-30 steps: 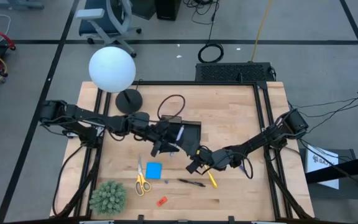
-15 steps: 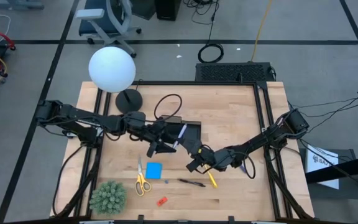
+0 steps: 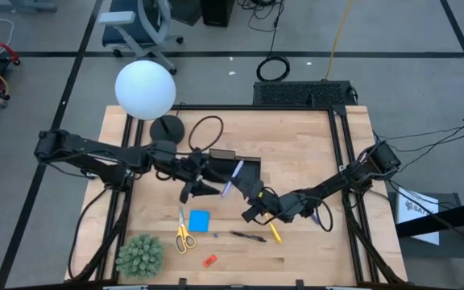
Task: Pick and place office supplies into organizer
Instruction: Put the violet pen into the black desk organizer
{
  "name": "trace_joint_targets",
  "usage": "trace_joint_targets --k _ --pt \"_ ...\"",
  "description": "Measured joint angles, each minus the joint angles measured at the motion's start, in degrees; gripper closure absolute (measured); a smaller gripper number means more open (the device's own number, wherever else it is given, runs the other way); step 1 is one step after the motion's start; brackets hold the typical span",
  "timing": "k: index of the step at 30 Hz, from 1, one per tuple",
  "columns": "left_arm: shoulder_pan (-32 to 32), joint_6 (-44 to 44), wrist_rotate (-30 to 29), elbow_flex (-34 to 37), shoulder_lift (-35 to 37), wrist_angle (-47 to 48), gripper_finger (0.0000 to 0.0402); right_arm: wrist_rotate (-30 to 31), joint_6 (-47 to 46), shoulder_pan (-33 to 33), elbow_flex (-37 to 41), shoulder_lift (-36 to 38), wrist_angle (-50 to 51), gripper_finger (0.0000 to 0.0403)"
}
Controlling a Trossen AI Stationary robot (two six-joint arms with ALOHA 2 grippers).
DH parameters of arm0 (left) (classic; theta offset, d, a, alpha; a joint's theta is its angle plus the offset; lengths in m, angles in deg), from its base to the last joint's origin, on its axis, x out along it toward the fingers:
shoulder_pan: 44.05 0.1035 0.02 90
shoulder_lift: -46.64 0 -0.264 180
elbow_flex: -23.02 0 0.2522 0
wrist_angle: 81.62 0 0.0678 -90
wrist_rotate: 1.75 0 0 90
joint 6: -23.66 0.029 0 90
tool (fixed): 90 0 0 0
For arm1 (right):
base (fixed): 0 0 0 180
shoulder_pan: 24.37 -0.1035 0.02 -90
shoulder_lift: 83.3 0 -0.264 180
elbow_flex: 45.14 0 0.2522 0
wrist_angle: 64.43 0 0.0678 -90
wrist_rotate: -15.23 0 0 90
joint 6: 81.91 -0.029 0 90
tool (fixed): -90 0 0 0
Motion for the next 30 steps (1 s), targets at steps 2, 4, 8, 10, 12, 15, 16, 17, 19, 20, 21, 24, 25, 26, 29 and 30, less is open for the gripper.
trace_joint_targets --k 2,4,8,10,12,15,16,17,19,20,21,24,25,26,29,30 --pt "0.02 2.18 -2.33 0.00 2.32 3.06 0.0167 -0.10 -0.49 0.00 0.00 0.00 -0.34 0.0377" --pt "0.02 4.59 -5.81 0.00 4.95 5.90 0.0167 -0.13 -1.92 0.00 0.04 0.31 -0.02 0.0377" --pt "0.02 9.29 -13.13 -0.08 9.60 11.08 0.0167 -0.67 -6.95 0.12 0.05 1.93 -0.11 0.0377" --pt "0.02 10.95 -15.71 -0.01 10.71 11.83 0.0167 -2.29 -10.23 0.26 0.04 2.92 0.01 0.0377" --pt "-0.02 12.16 -16.93 -0.02 11.38 11.65 0.0167 -3.56 -13.64 0.27 0.07 3.94 0.72 0.0377" --pt "-0.03 14.20 -18.01 -0.02 11.62 11.38 0.0167 -5.33 -20.13 0.89 0.07 5.56 3.24 0.0377" --pt "-0.05 15.15 -18.59 -0.02 11.58 11.45 0.0167 -6.18 -22.64 1.28 0.07 6.09 4.79 0.0377" --pt "-0.11 16.15 -19.27 -0.02 11.54 11.50 0.0167 -7.04 -25.36 1.80 0.07 6.58 6.44 0.0377" --pt "-0.51 18.13 -21.52 -0.02 11.58 11.44 0.0167 -9.51 -31.08 2.87 0.07 7.39 9.64 0.0377" --pt "-0.69 19.34 -22.60 -0.02 11.58 11.41 0.0167 -11.02 -33.79 3.41 0.09 7.78 10.90 0.0377" --pt "-0.89 20.54 -23.58 -0.02 11.58 11.39 0.0167 -12.80 -36.50 4.08 0.09 8.26 12.26 0.0377" --pt "-1.70 23.53 -25.85 -0.02 11.66 11.01 0.0167 -17.95 -43.08 5.90 0.09 9.11 14.33 0.0377" --pt "-1.95 24.43 -26.44 -0.02 11.72 10.60 0.0167 -19.32 -44.87 6.48 0.09 9.22 15.00 0.0377" --pt "-2.17 25.50 -27.13 -0.02 11.74 10.41 0.0167 -20.47 -46.47 7.07 0.09 9.21 15.52 0.0377" --pt "-2.93 27.89 -29.58 -0.02 11.72 10.45 0.0167 -23.41 -50.52 8.58 0.09 9.20 16.46 0.0377" --pt "-3.23 28.45 -30.81 -0.02 11.72 10.31 0.0167 -24.68 -51.80 9.11 0.09 9.22 16.76 0.0377"
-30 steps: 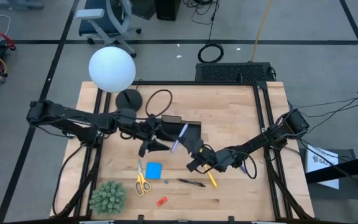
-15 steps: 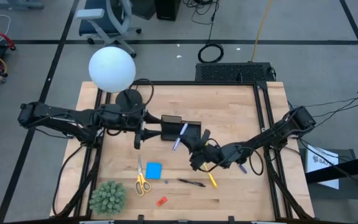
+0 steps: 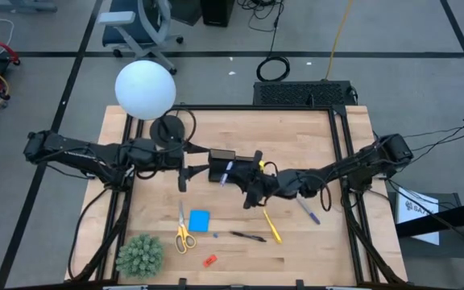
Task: Pick and place office supplies into organizer
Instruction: Put the violet pen into the black desk organizer
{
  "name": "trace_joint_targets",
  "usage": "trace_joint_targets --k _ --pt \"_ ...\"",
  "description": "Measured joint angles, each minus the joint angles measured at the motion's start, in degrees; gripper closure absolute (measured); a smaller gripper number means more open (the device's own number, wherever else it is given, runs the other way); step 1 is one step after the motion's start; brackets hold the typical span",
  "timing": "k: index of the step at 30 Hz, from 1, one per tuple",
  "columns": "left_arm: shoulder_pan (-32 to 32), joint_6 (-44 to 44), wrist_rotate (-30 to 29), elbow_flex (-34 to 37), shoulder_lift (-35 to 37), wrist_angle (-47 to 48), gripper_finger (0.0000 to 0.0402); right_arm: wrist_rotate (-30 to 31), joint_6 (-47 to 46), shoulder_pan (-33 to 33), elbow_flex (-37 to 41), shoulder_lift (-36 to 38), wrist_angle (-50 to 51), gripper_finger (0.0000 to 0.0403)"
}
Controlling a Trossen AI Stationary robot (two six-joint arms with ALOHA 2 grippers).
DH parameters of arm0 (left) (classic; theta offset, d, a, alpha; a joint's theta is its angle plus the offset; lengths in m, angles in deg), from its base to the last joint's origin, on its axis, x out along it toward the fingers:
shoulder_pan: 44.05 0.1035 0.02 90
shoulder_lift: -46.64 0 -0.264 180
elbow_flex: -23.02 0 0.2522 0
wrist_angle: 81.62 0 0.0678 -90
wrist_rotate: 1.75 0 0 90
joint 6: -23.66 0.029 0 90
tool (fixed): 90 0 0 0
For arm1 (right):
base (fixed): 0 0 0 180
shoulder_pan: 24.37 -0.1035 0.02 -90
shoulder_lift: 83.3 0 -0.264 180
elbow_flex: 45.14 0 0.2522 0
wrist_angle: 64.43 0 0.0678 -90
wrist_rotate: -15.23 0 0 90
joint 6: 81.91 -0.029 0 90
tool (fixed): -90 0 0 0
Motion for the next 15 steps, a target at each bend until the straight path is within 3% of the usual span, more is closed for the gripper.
trace_joint_targets --k 5,9,15 --pt "-0.79 2.08 -2.90 3.85 0.05 -7.65 0.0167 -6.70 -5.82 2.97 0.74 -0.02 1.24 0.0377" --pt "-0.15 3.16 -2.94 7.95 1.12 -14.78 0.0167 -8.74 -6.85 5.03 4.28 1.09 -2.80 0.0377" --pt "1.27 3.29 -3.13 12.52 4.42 -17.61 0.0167 -18.31 -16.06 10.42 11.67 5.29 -12.52 0.0377"
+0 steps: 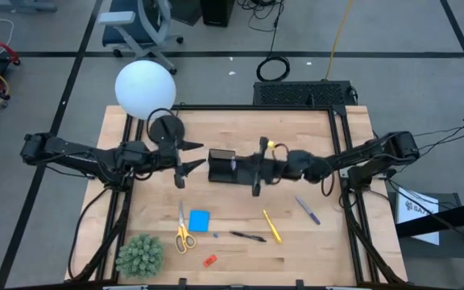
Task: Pick and place office supplies into organizer
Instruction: Put the violet pen into the black desk organizer
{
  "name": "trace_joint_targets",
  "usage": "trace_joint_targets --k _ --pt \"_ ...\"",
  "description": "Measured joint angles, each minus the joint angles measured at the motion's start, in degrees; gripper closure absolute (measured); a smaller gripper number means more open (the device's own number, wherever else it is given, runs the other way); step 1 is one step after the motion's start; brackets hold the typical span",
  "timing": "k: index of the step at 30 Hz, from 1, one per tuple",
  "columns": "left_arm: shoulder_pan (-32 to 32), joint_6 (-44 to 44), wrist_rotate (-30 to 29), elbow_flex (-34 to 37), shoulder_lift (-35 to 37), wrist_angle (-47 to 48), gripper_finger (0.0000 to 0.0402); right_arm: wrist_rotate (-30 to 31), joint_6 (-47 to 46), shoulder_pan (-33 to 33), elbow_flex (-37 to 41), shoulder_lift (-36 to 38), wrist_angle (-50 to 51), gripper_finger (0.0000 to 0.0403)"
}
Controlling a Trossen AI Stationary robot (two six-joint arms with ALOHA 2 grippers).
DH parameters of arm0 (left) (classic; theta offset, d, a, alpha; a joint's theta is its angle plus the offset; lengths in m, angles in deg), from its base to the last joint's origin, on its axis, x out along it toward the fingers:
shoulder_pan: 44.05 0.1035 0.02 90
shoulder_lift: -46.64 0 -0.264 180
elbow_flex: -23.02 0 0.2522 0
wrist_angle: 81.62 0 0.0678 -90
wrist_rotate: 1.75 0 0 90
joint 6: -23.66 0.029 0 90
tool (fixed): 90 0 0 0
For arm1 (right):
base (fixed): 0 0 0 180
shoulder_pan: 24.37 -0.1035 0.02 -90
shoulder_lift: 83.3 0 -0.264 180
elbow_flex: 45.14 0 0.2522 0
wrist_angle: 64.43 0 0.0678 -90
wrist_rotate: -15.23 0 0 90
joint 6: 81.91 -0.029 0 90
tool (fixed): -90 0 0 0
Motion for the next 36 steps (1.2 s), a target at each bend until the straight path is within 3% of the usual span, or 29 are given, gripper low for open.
trace_joint_targets --k 6,16,25,36 --pt "0.87 -0.01 0.45 1.10 0.88 -1.84 0.0167 -7.70 -10.33 5.93 6.12 1.34 -7.31 0.0377" --pt "0.87 0.30 0.44 1.09 0.84 -1.63 0.0167 -14.09 -16.65 10.56 7.04 0.50 -8.96 0.0378" --pt "0.91 0.46 0.46 1.09 0.84 -1.64 0.0167 -14.53 -17.84 12.23 6.99 -3.84 -11.63 0.0378" --pt "0.91 0.64 0.44 1.09 0.84 -1.64 0.0167 -19.25 -22.01 15.72 6.93 -8.02 -15.06 0.0378"
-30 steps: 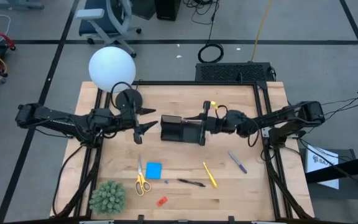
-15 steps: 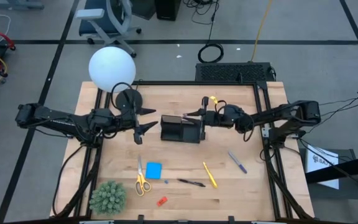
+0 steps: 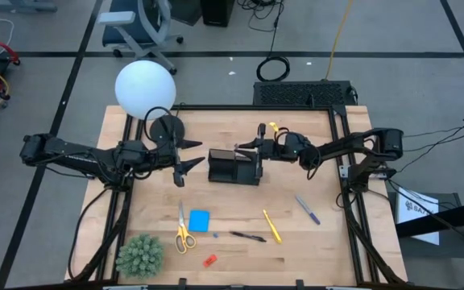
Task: Pick and place office supplies into organizer
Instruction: Put the violet pen into the black desk organizer
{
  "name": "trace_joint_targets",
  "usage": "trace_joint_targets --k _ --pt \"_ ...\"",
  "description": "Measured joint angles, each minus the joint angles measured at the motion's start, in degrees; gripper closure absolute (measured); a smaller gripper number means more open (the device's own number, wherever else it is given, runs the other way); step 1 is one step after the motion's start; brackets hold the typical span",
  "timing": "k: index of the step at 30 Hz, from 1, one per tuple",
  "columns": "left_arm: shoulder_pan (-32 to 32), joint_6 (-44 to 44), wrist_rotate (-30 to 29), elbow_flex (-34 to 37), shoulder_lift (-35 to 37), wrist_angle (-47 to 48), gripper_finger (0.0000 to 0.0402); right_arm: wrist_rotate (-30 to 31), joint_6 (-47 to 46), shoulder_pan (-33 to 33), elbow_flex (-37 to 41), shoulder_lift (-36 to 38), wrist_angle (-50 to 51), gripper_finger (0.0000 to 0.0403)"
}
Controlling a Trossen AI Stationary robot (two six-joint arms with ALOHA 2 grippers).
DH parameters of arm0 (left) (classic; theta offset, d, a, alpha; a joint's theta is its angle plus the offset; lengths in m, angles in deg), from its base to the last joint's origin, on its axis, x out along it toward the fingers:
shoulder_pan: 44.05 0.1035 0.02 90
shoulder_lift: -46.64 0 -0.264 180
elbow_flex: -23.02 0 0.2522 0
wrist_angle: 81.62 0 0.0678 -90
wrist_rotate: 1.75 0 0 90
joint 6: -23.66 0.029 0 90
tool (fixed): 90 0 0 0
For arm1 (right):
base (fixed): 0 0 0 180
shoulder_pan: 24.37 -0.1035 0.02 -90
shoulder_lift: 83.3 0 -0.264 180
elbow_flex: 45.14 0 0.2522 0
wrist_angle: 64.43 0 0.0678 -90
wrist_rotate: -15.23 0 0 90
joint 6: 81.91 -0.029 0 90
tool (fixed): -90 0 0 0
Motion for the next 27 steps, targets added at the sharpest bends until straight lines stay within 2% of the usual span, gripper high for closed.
trace_joint_targets --k 11,27 --pt "0.00 0.02 -0.01 0.00 0.00 0.00 0.0167 -2.74 -3.12 2.48 0.00 -7.82 -7.70 0.0378" --pt "0.00 0.04 -0.01 0.00 0.00 0.01 0.0167 -2.70 -7.96 4.55 -0.09 -16.48 -13.94 0.0378"
